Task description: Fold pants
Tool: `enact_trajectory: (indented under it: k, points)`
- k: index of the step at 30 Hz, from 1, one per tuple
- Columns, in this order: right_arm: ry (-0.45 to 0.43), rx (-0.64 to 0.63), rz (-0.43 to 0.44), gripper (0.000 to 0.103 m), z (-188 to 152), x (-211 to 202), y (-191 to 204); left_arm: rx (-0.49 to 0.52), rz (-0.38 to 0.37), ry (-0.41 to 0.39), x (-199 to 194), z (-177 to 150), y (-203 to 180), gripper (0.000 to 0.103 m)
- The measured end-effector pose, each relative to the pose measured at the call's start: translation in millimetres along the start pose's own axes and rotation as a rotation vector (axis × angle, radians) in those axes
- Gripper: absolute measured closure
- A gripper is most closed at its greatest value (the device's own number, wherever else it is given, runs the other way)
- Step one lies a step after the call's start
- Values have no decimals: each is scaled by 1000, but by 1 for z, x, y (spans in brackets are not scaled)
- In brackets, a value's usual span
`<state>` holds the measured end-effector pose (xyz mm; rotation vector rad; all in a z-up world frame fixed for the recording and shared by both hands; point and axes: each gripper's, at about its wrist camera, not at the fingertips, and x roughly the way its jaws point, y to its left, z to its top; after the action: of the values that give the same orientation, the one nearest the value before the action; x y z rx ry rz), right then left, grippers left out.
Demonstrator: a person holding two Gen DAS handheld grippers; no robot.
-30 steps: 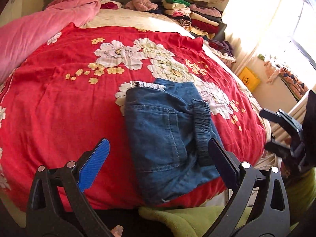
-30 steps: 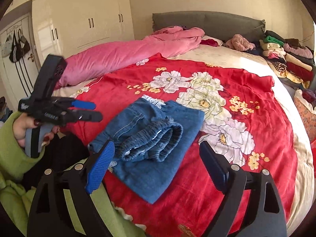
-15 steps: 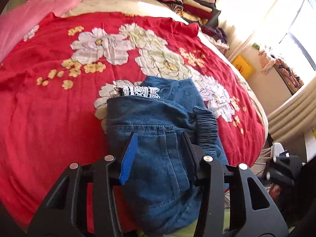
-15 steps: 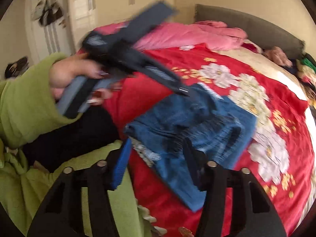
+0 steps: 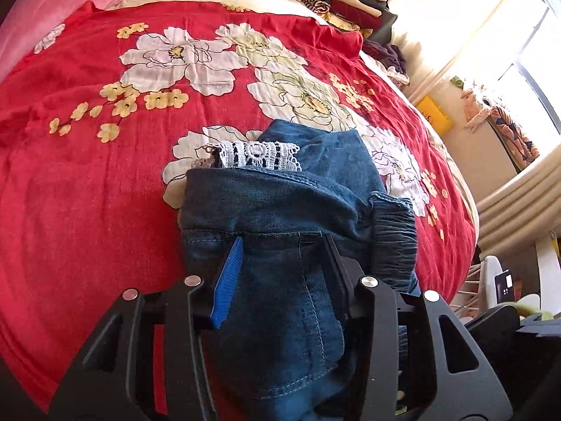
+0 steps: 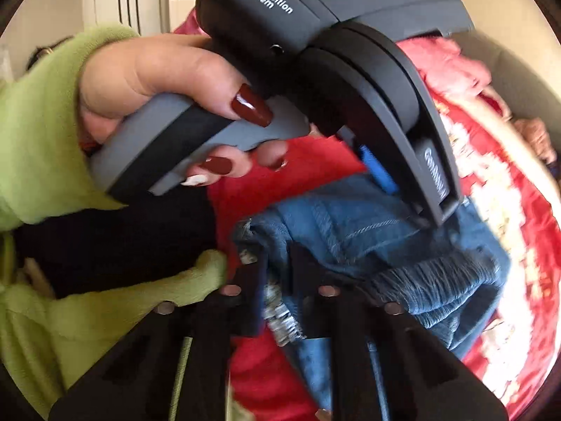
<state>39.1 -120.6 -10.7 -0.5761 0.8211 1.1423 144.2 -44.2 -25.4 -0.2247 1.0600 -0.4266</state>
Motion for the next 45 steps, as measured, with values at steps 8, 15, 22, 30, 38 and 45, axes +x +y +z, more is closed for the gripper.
enact_trajectory:
  k: [8,15,22,30,38,45]
  points:
    - [56,54,-26,96,-33,14,3,2,-16,-16,-1,0,0,66]
    - [24,130,17,88,-34,-11,2,-5,-20,-62,-15,-3,2,59]
    - [-82,210,-20,74,-34,-64,-20,-2,124,-168,-61,-12,14,40]
    - [-171,316,-172,61,-17,-92,-70,-10,122,-155,-77,-57,1,55]
    - [-75,339,-141,61,23,-30,-115,137,183,25,-30,-93,-39,56]
    - [62,455,-143,65,5,25,-148,141,174,34,-25,-97,-37,56]
